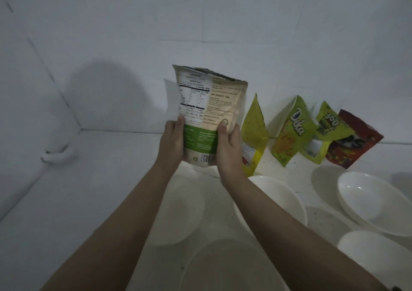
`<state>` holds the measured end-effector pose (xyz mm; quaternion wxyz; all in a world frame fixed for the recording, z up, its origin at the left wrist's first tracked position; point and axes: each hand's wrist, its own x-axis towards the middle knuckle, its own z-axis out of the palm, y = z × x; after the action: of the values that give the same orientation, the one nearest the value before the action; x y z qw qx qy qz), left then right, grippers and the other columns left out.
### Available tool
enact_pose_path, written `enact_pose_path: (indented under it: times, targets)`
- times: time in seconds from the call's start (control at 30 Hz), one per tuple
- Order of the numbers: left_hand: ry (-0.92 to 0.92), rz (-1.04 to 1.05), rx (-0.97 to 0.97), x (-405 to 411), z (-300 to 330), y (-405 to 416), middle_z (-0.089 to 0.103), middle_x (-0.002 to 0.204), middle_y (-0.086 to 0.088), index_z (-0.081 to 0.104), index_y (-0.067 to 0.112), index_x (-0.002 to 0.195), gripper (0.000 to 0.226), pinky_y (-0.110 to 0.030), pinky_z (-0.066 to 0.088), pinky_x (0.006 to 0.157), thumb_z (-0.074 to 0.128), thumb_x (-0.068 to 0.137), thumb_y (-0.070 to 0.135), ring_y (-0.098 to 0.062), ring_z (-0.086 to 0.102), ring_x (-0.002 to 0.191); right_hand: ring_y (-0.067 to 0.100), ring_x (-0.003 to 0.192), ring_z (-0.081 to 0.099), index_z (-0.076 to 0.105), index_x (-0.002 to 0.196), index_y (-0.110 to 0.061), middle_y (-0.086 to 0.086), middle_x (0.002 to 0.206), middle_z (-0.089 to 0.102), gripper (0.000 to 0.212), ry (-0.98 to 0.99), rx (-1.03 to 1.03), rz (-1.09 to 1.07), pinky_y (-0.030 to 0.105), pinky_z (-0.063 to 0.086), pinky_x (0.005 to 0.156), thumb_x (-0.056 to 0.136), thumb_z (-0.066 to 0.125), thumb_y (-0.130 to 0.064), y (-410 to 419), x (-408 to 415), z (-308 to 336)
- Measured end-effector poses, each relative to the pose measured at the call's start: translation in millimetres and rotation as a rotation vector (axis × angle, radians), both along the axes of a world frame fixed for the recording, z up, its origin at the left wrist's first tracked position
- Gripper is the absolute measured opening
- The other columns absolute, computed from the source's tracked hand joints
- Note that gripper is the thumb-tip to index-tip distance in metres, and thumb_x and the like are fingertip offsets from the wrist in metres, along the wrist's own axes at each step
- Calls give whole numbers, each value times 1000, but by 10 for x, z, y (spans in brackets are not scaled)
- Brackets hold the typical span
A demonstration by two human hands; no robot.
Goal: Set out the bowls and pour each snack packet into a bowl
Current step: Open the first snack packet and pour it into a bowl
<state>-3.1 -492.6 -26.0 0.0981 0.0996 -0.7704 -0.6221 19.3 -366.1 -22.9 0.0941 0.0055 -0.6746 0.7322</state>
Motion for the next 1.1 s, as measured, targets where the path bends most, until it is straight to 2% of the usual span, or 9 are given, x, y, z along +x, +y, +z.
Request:
enact_pose_path:
  times: [0.1,0.2,0.33,0.43,0.53,0.77,0.9,0.97,1.1]
  targets:
    - [77,147,40,483,121,-31,61,99,2,49,12,108,43,-28,49,71,33,100,51,-9,61,90,-15,87,61,45,106,-44,-27,102,60,9,13,-9,119,14,52,73,102,36,-45,-37,364,202]
    - [72,192,95,989,203,-179,66,111,0,54,17,118,60,-42,55,84,33,89,65,-15,65,102,-6,96,63,47,105,-46,-23,106,63,11,26,-42,247,23,56,79,102,37,-44,-138,769,292]
    - [81,256,102,1690,279,-399,62,115,0,50,17,119,53,-41,54,86,30,94,59,-15,62,106,-1,100,65,50,116,-39,-18,112,65,19,3,-55,375,26,58,81,102,38,-45,-304,1264,350]
    - [119,234,98,2150,356,-515,63,116,3,48,17,122,73,-28,59,75,33,85,77,-9,65,101,-3,92,67,52,109,-45,-21,106,68,16,-28,-16,463,26,60,76,99,41,-50,-411,1536,349]
    - [122,301,145,2489,342,-628,62,107,5,43,11,116,66,-10,51,57,37,78,64,1,64,86,-2,92,68,56,114,-41,-19,106,70,23,-52,9,525,24,60,74,97,43,-51,-533,1767,273]
    - [154,266,180,2861,141,-1110,62,110,3,43,10,115,59,-10,52,62,43,80,57,4,65,87,-4,94,65,55,108,-44,-23,103,68,17,-124,50,517,24,56,74,100,41,-48,-1005,2137,95]
    - [122,186,175,2947,51,-1430,62,110,4,45,10,113,55,-9,51,63,47,81,54,6,64,89,0,100,62,51,123,-31,-16,111,65,28,-131,65,417,24,56,76,102,38,-44,-1299,2277,-2]
    - [108,143,197,2990,-40,-1575,63,111,5,48,12,111,50,-14,54,68,51,81,52,7,65,92,-2,99,61,51,121,-27,-17,109,64,28,-131,83,343,21,55,75,102,38,-43,-1435,2328,-72]
    - [88,74,236,3038,-287,-1879,67,116,3,57,18,113,38,-43,56,88,65,86,44,-15,64,111,4,104,62,54,124,-20,-12,111,65,33,-128,139,190,23,55,81,101,42,-41,-1674,2382,-265]
